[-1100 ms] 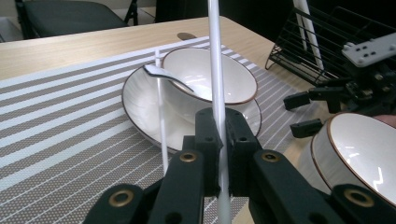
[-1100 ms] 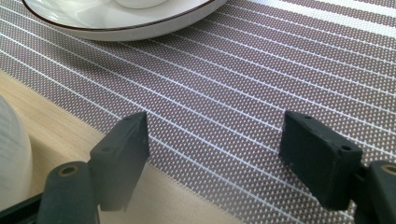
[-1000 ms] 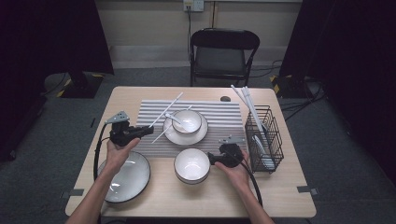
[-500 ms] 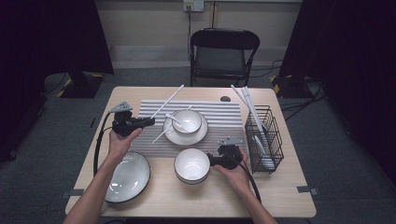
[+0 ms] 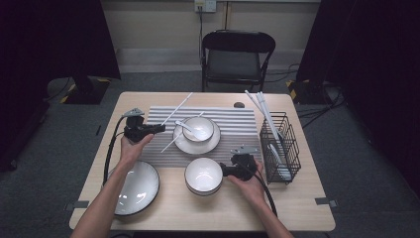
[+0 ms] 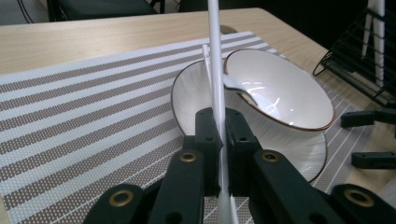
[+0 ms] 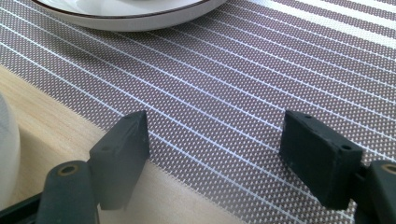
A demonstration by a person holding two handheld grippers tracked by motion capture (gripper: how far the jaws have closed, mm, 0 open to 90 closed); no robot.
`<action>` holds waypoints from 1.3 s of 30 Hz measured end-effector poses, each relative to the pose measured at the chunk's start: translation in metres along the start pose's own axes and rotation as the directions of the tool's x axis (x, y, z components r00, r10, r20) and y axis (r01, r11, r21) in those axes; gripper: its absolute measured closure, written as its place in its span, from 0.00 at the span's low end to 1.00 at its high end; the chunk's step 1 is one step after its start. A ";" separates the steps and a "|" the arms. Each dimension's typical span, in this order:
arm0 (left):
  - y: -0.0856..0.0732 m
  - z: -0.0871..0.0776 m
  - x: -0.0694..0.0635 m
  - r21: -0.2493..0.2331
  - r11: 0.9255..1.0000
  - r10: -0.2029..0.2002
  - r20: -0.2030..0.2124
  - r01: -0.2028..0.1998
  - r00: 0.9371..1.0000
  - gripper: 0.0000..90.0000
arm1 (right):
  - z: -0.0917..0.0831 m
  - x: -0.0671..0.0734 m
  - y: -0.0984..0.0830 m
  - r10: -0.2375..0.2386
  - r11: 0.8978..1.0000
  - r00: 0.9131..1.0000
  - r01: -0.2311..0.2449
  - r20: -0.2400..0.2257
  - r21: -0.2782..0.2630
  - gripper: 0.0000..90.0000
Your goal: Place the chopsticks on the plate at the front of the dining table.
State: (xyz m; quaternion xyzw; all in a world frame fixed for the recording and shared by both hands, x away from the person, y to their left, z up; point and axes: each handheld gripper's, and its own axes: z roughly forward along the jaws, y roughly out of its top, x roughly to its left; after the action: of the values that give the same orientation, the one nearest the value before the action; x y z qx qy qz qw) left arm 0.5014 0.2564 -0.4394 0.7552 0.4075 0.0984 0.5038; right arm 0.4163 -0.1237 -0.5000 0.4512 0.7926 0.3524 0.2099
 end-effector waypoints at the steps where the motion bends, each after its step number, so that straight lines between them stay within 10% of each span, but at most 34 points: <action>1: 0.000 0.000 0.000 0.000 1.000 0.000 0.000 0.000 1.000 0.96 | 0.000 0.000 0.000 0.000 1.000 1.000 0.000 0.000 0.000 0.26; 39: -0.006 0.036 0.001 0.177 0.984 0.043 -0.031 -0.037 0.999 0.95 | 0.000 0.000 0.000 0.003 1.000 1.000 -0.003 0.001 0.000 0.26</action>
State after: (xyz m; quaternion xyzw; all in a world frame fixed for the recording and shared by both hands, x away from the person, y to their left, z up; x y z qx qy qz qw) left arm 0.5190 0.2337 -0.4620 0.8031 0.4079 0.0853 0.4260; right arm 0.4160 -0.1234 -0.5000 0.4528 0.7917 0.3524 0.2099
